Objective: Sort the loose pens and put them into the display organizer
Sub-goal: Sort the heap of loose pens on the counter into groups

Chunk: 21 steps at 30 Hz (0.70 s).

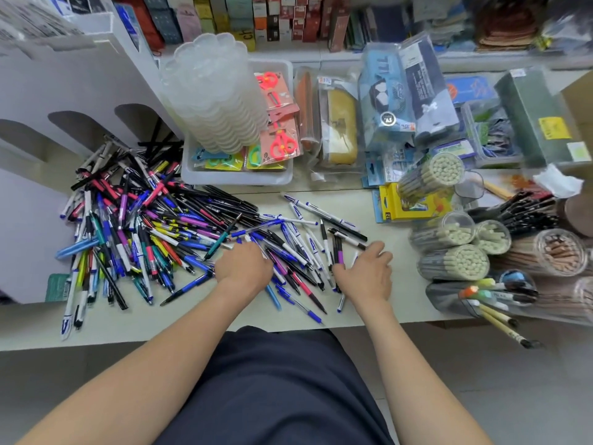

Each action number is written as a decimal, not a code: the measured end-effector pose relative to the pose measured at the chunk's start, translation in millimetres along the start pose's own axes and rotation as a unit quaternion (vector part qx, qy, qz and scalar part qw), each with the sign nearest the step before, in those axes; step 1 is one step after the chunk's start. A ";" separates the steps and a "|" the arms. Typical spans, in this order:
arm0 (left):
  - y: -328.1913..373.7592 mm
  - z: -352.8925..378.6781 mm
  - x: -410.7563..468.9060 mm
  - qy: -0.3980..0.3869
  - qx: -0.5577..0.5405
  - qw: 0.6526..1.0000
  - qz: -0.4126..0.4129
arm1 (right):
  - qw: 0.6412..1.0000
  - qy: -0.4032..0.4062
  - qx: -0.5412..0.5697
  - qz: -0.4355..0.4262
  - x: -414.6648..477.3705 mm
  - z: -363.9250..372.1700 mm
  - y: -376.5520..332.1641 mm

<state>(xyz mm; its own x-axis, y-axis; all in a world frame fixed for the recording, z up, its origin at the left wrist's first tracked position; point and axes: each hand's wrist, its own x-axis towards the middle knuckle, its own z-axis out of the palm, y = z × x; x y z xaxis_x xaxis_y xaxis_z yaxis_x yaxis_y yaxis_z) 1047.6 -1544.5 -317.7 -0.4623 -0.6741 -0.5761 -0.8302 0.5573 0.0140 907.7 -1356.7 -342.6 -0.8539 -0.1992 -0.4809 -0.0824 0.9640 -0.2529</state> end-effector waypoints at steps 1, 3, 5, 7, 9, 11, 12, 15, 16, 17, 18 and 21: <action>1.3 2.1 -1.3 -0.004 0.007 1.000 -0.002 | 1.000 -0.010 0.015 0.001 -4.7 3.3 1.7; 2.8 7.3 -0.8 -0.017 -0.021 1.000 -0.011 | 0.999 -0.021 0.026 -0.011 -11.8 6.7 3.7; 2.3 13.6 4.1 -0.031 -0.075 0.996 -0.024 | 0.998 -0.018 0.037 -0.038 -13.7 6.9 5.2; 1.6 17.0 7.0 -0.042 -0.114 0.992 -0.027 | 0.996 -0.020 0.062 -0.061 -12.0 5.8 6.3; 1.0 19.5 7.2 -0.039 -0.151 0.987 -0.027 | 0.991 -0.028 0.088 -0.099 -8.7 5.9 8.5; 1.1 21.0 5.5 -0.029 -0.179 0.983 -0.027 | 0.985 -0.035 0.093 -0.141 -6.9 8.3 10.9; 1.6 21.6 4.0 -0.023 -0.188 0.981 -0.031 | 0.983 -0.038 0.093 -0.156 -7.8 9.1 10.6; 4.7 23.3 -1.7 -0.013 -0.221 0.973 -0.059 | 0.978 -0.048 0.115 -0.167 -11.0 15.8 5.1; 5.9 23.7 -3.1 -0.014 -0.238 0.968 -0.076 | 0.978 -0.050 0.119 -0.166 -11.2 19.6 2.5; 6.7 24.1 -3.8 -0.019 -0.261 0.961 -0.095 | 0.977 -0.052 0.123 -0.165 -11.7 23.4 -0.8; 7.7 25.5 -3.6 -0.027 -0.288 0.950 -0.113 | 0.977 -0.056 0.130 -0.162 -12.2 27.3 -5.2; 11.4 28.1 -1.5 -0.060 -0.350 0.921 -0.162 | 0.979 -0.064 0.142 -0.128 -16.4 33.5 -26.5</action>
<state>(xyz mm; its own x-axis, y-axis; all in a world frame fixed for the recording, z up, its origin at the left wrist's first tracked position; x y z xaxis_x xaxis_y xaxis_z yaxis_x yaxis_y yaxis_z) 1047.6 -1523.5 -339.6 -0.1516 -0.6688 -0.7278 -0.9351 -0.1416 0.3249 941.0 -1384.9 -356.2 -0.7510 -0.4661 -0.4678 -0.1233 0.7949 -0.5941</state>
